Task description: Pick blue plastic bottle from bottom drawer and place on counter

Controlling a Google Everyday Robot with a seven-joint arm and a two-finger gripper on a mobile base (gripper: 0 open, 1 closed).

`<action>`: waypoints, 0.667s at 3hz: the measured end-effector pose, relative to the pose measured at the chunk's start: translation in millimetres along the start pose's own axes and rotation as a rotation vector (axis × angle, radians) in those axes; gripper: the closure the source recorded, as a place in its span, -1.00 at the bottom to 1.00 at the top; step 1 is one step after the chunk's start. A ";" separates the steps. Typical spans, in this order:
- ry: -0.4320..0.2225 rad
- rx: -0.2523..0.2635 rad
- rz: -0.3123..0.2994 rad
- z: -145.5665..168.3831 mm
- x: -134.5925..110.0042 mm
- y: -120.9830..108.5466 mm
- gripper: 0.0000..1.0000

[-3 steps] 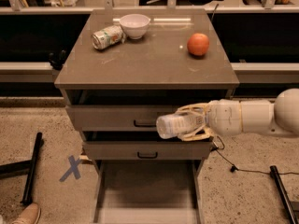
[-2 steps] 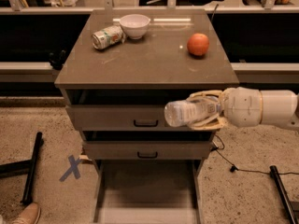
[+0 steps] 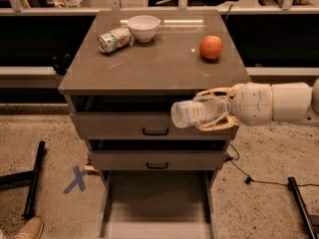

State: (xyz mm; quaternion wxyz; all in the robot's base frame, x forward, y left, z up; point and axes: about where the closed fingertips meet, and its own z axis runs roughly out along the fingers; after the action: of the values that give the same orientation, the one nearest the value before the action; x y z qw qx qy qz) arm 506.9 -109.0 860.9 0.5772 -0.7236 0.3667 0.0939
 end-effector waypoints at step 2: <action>0.084 -0.061 0.079 56.8 -6.0 -75.2 1.00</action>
Offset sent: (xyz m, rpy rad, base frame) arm 0.0734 0.0716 0.0576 -0.0939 0.1063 -0.0593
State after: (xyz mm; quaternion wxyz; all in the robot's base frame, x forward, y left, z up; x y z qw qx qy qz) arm 567.0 -50.3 904.0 0.5350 -0.7290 0.4158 0.0973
